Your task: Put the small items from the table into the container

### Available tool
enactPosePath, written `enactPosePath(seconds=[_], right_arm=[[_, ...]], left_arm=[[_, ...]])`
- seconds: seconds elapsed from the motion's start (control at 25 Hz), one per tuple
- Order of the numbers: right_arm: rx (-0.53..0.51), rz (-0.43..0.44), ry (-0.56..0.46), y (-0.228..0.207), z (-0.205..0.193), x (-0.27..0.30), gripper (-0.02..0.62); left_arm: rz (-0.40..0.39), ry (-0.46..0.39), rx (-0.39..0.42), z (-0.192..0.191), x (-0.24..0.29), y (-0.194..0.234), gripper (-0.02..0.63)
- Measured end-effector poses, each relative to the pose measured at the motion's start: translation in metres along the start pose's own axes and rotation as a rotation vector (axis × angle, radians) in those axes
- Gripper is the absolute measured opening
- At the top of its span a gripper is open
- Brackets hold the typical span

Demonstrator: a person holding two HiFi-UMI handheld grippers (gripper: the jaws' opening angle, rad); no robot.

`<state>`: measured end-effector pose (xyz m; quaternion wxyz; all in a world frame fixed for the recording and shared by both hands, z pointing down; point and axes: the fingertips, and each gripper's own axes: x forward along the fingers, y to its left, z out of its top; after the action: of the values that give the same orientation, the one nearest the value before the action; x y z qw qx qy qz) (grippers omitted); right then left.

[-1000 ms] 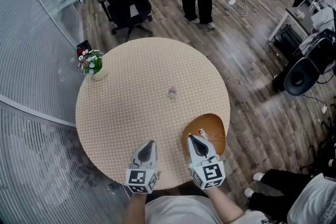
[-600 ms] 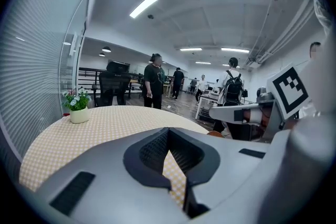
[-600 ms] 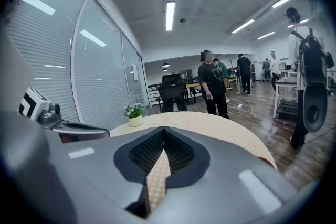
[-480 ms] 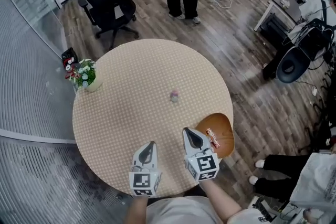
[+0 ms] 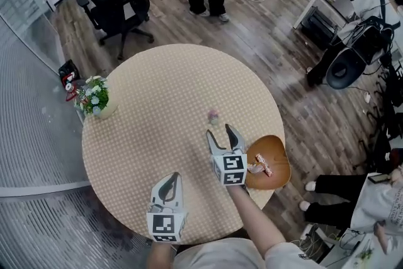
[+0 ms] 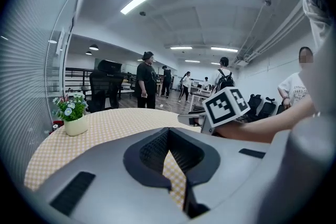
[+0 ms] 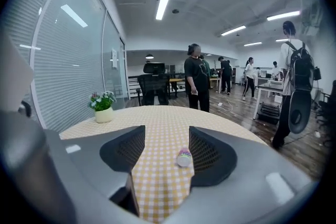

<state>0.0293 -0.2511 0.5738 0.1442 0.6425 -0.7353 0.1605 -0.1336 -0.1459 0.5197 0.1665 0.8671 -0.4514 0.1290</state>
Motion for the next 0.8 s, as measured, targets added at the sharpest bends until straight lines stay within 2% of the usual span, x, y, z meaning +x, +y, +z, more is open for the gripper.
enactPosePath(seconds=[0.32, 0.44, 0.64, 0.8], right_arm=[[-0.026, -0.122, 0.141, -0.028, -0.055, 0.086, 0.275], [-0.02, -0.149, 0.185, -0.04, -0.07, 0.108, 0.275], [-0.005, -0.168, 0.249, -0.06, -0.089, 0.125, 0.275], [0.01, -0.145, 0.287, -0.068, -0.098, 0.133, 0.273]], left_arm=[[-0.035, 0.03, -0.004, -0.014, -0.019, 0.02, 0.003], [-0.035, 0.052, -0.012, -0.02, -0.023, 0.028, 0.003], [-0.012, 0.065, -0.037, -0.033, -0.022, 0.041, 0.003], [-0.014, 0.081, -0.033, -0.03, -0.018, 0.045, 0.003]])
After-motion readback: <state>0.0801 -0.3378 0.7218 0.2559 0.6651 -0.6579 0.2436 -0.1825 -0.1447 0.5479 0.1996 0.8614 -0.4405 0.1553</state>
